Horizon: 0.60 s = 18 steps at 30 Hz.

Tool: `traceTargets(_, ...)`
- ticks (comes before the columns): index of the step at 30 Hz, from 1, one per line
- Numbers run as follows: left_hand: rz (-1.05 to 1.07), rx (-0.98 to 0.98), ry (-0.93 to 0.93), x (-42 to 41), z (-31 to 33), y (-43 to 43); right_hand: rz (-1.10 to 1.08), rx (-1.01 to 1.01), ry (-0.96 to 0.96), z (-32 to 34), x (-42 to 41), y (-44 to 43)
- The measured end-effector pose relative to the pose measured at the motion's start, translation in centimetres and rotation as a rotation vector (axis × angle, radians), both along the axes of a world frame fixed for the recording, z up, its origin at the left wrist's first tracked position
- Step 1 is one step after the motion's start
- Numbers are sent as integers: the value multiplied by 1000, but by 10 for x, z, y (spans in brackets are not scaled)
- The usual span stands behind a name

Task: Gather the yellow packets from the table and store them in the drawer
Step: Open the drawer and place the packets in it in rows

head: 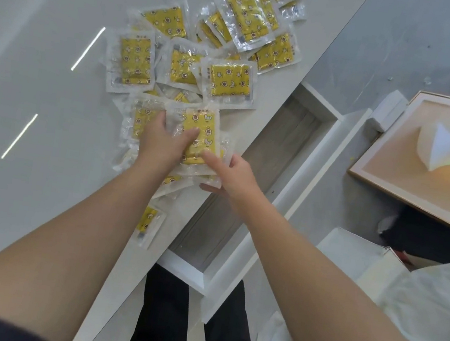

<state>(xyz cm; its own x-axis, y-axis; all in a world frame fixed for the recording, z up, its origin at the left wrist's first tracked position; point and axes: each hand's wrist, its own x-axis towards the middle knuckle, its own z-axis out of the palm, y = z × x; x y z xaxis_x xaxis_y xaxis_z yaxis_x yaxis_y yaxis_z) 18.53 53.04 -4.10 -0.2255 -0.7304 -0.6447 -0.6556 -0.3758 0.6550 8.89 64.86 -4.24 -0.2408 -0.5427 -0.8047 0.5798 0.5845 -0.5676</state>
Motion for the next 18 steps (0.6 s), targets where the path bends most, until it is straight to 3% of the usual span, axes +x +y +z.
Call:
traceTargets(2, -2, 17, 51, 2, -2, -3, 21, 8, -62, 1, -9, 4)
traceTargets(7, 211, 72, 142, 7, -6, -7, 54, -1, -2, 1, -27, 8)
traceTargets(13, 705, 263, 335, 27, -5, -13, -262, -37, -57, 7, -34, 15)
traceTargets(15, 729, 364, 411, 36, 0, -14, -297, -56, -116, 9, -35, 17)
traceTargets(18, 675, 455, 469, 53, 9, -15, -182, -46, -200, 12, -34, 17)
